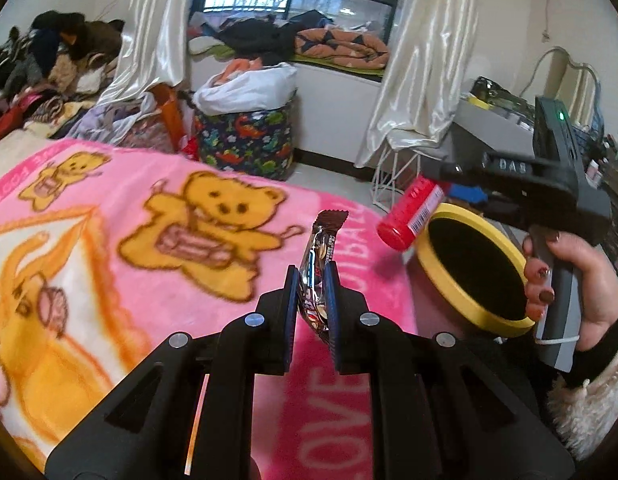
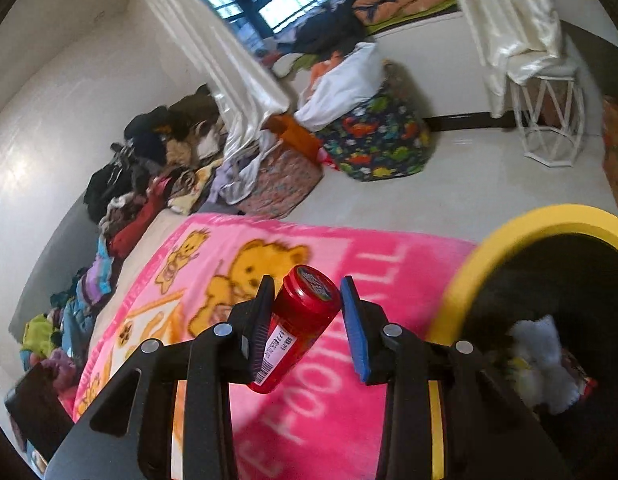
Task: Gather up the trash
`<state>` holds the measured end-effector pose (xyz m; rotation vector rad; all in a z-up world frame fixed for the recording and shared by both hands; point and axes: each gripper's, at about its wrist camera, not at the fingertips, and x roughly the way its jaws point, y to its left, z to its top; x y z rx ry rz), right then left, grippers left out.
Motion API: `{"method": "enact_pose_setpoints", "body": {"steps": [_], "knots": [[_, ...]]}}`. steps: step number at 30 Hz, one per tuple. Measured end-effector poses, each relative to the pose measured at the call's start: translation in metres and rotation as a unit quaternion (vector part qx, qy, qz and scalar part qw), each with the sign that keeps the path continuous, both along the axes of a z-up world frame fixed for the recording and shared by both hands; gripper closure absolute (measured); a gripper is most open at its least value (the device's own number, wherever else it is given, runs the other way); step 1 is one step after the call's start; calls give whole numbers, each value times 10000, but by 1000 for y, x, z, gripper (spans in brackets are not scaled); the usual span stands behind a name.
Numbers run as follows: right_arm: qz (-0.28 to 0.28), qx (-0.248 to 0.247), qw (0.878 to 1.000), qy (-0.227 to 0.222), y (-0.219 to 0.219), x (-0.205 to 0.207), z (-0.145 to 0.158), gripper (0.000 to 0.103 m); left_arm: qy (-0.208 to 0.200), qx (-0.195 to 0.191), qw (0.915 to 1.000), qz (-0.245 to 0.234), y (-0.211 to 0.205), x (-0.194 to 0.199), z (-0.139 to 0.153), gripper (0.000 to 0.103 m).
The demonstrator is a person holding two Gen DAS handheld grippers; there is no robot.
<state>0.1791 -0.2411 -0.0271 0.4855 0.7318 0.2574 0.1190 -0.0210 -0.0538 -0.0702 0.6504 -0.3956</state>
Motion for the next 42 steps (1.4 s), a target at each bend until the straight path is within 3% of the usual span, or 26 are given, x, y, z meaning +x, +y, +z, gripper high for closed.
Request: {"method": "enact_pose_setpoints", "body": {"steps": [17, 29, 31, 32, 33, 34, 38, 42], "knots": [[-751, -333, 9964, -188, -95, -56, 13, 71, -157, 192, 9970, -729, -83, -4, 15, 94], [-1124, -461, 9926, 41, -136, -74, 2, 70, -45, 185, 9917, -1274, -146, 10, 11, 94], [-1195, -361, 9921, 82, -144, -77, 0, 65, -4, 176, 9898, -1413, -162, 17, 8, 94], [-1330, -311, 9906, 95, -151, -80, -1, 47, 13, 156, 9892, -1455, -168, 22, 7, 93], [-1398, -263, 9898, 102, -155, -83, -1, 36, 57, 106, 9883, -1521, -177, 28, 6, 88], [-1475, -188, 9888, 105, -161, -87, -2, 36, 160, 75, 9865, -1629, -186, 33, 3, 85], [-1649, -84, 9862, 110, -174, -103, 0, 31, 245, 283, 9862, -1615, -212, 46, -9, 50], [-1720, -478, 9838, -131, -168, -123, 12, 20, 217, 248, 9900, -1370, -208, 45, -11, 25]]}}
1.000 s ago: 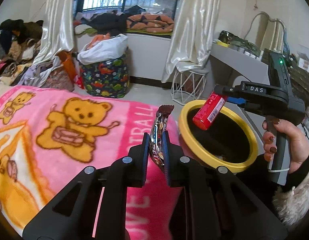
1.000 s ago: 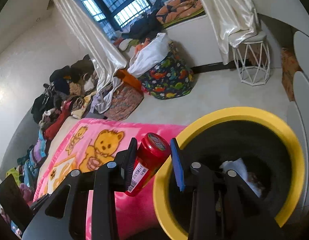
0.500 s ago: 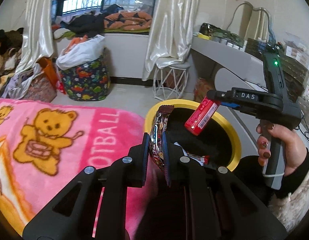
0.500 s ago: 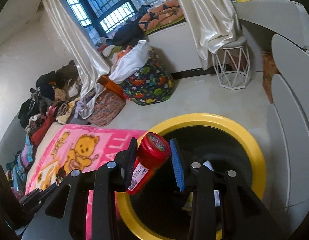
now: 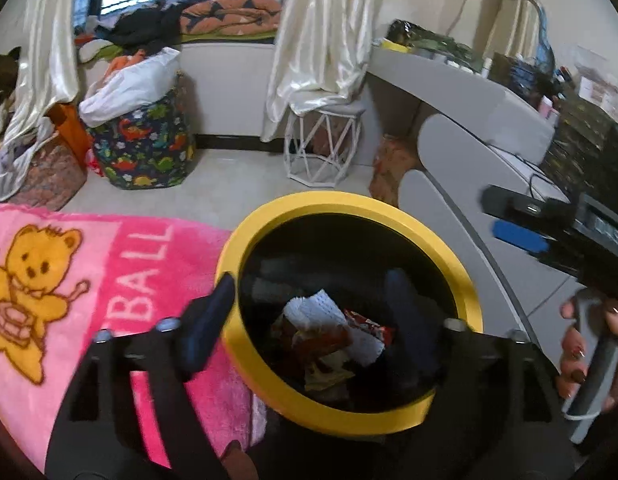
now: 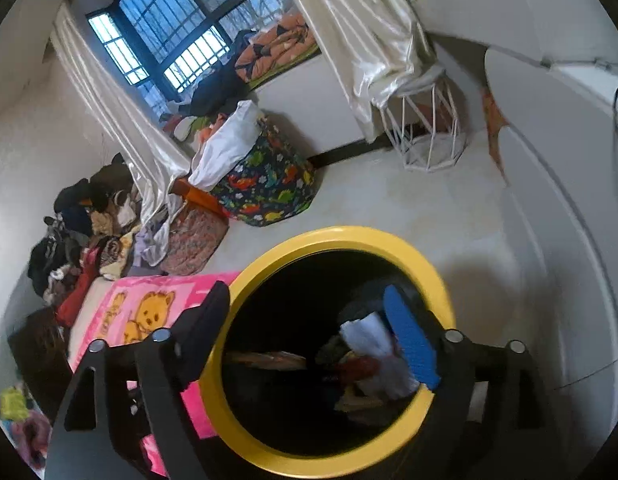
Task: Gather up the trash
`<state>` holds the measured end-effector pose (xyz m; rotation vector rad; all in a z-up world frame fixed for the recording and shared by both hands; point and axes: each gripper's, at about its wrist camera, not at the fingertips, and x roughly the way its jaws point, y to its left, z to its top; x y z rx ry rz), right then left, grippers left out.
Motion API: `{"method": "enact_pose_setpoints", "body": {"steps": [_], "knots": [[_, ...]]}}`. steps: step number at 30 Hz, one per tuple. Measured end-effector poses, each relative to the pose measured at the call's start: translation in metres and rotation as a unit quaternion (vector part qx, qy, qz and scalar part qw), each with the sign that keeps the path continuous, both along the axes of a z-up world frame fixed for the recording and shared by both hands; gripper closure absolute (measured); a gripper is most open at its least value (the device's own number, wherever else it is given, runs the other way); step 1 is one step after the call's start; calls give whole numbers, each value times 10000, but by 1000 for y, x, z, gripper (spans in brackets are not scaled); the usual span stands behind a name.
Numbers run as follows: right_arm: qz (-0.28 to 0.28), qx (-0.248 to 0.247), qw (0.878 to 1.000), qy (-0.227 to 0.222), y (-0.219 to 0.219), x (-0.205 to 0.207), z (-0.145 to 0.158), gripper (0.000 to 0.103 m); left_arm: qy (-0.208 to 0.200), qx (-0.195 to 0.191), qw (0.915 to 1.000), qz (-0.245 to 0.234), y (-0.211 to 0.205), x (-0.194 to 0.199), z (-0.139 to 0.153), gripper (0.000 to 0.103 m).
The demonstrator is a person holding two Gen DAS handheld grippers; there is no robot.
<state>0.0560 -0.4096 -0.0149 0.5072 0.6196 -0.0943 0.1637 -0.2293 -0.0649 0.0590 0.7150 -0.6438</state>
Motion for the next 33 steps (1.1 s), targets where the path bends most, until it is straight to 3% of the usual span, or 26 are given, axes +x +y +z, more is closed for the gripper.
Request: {"method": "enact_pose_setpoints", "body": {"steps": [5, 11, 17, 25, 33], "knots": [[-63, -438, 9979, -476, 18, -22, 14, 11, -174, -93, 9990, 397, 22, -15, 10, 11], [104, -1128, 9878, -1073, 49, -47, 23, 7, -371, -139, 9953, 884, 53, -35, 22, 11], [303, -1523, 9741, -1645, 78, -75, 27, 6, -798, -90, 9857, 1485, 87, -63, 34, 11], [537, -1828, 9651, -1797, 104, -85, 22, 6, -1136, -67, 9740, 1957, 120, -92, 47, 11], [583, -1965, 9624, -1784, 113, -86, 20, 6, -1241, -93, 9713, 2025, 133, -103, 48, 11]]}}
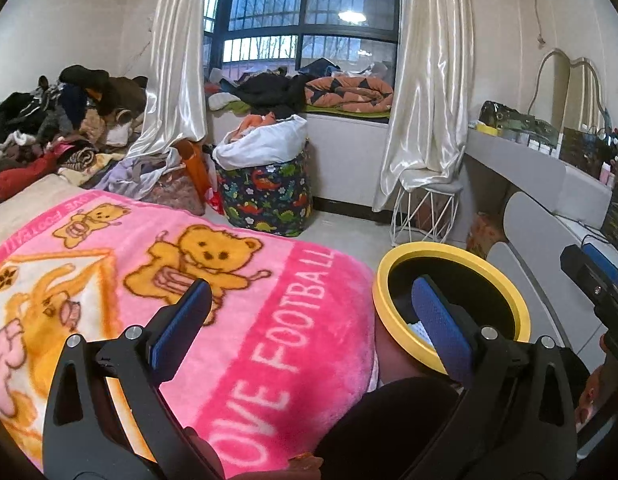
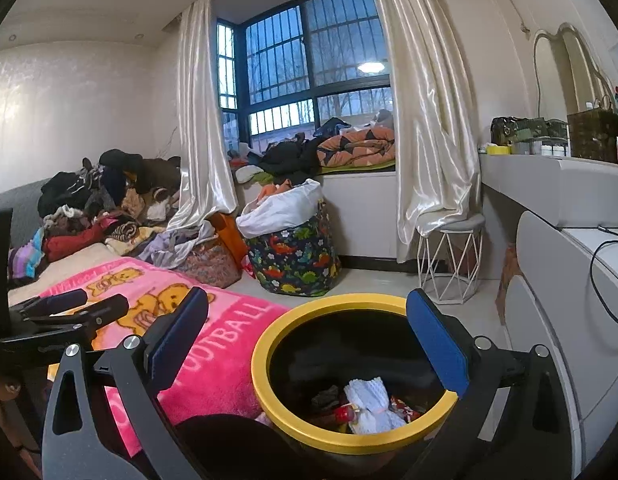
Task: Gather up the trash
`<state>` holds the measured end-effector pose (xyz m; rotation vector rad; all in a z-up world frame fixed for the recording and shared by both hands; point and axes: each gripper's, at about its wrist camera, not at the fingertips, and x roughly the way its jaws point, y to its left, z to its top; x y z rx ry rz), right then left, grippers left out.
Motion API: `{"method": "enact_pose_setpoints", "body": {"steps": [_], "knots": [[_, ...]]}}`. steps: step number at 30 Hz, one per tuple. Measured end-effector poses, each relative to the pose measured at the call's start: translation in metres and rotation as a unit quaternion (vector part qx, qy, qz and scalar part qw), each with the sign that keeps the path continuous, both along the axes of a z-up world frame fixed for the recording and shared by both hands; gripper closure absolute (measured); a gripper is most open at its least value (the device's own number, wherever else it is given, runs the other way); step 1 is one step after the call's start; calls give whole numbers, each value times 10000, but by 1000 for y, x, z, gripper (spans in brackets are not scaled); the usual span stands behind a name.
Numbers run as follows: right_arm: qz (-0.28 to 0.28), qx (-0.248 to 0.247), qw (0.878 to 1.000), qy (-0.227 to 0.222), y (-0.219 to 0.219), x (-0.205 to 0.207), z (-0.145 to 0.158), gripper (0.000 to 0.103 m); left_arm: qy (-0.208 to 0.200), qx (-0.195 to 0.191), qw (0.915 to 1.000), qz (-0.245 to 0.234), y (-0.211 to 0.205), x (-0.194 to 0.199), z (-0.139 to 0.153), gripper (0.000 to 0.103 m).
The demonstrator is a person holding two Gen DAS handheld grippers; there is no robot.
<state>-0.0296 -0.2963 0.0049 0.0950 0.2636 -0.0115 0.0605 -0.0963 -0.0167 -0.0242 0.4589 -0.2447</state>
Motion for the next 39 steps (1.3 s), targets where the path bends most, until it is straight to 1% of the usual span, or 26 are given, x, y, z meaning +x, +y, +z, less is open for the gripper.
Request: {"method": "enact_pose_setpoints", "body": {"steps": [6, 13, 28, 39], "knots": [[48, -129, 9999, -97, 6, -4, 0, 6, -26, -4, 10000, 23, 1, -2, 0, 11], [44, -109, 9999, -122, 6, -5, 2, 6, -6, -59, 10000, 45, 2, -5, 0, 11], [18, -124, 9998, -127, 7, -6, 6, 6, -104, -32, 9999, 30, -3, -8, 2, 11], [6, -126, 9998, -151, 7, -7, 6, 6, -102, -43, 9999, 30, -2, -9, 1, 11]]}}
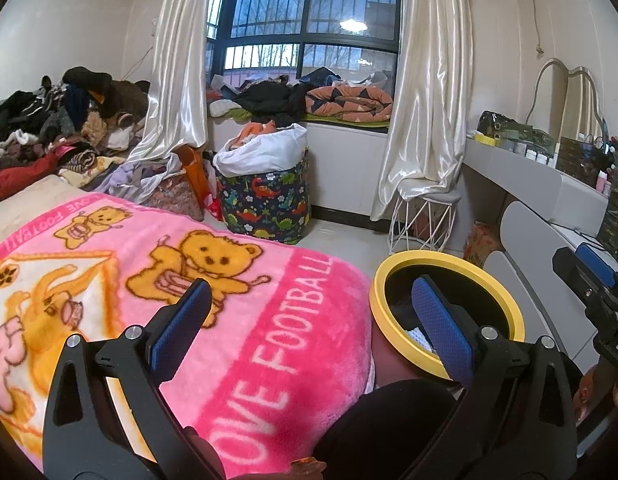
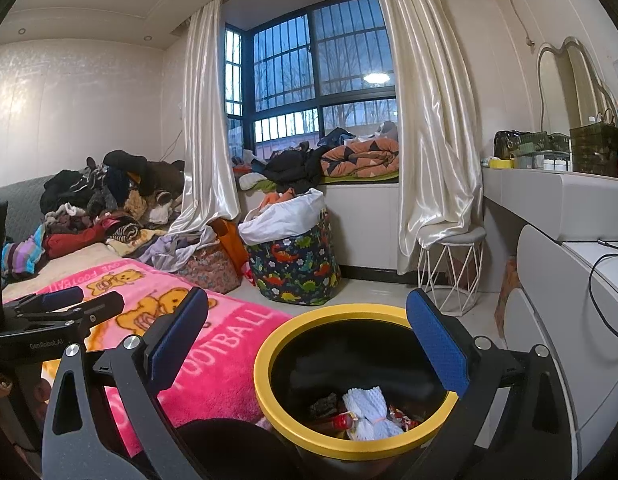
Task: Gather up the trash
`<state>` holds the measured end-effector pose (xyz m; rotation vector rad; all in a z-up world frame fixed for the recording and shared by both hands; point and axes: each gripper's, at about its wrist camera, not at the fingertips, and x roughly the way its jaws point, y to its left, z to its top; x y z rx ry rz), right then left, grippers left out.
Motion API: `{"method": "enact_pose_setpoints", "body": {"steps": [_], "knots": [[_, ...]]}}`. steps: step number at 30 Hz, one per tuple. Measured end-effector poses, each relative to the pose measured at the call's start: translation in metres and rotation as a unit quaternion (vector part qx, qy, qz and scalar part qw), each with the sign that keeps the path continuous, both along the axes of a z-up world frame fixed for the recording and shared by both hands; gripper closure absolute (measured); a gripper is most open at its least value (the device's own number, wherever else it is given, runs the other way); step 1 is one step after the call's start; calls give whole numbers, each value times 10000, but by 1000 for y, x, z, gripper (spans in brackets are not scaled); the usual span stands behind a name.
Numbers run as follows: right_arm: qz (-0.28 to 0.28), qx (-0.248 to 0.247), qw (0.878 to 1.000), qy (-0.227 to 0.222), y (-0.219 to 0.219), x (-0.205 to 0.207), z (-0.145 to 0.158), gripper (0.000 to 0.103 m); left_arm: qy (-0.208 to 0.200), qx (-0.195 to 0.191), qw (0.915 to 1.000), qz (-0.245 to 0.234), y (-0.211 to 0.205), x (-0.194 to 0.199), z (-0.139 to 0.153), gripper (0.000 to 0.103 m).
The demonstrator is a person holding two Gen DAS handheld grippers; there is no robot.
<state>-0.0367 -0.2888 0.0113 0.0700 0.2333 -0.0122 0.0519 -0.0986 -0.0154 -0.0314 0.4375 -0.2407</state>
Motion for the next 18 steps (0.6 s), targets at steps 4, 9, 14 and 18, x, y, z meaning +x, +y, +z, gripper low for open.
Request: {"method": "enact_pose_setpoints", "body": {"steps": [4, 9, 14, 18], "knots": [[0, -2, 10000, 4, 1, 0, 1, 6, -10, 7, 10000, 3, -1, 0, 0, 11], [2, 0, 10000, -2, 1, -1, 1, 6, -32, 4, 10000, 15, -2, 0, 3, 11], [-6, -4, 10000, 0, 2, -2, 0, 6, -31, 10, 10000, 25, -3, 0, 4, 11], [-5, 0, 10000, 7, 2, -1, 1, 6, -26, 22, 10000, 23, -4, 1, 4, 11]]}}
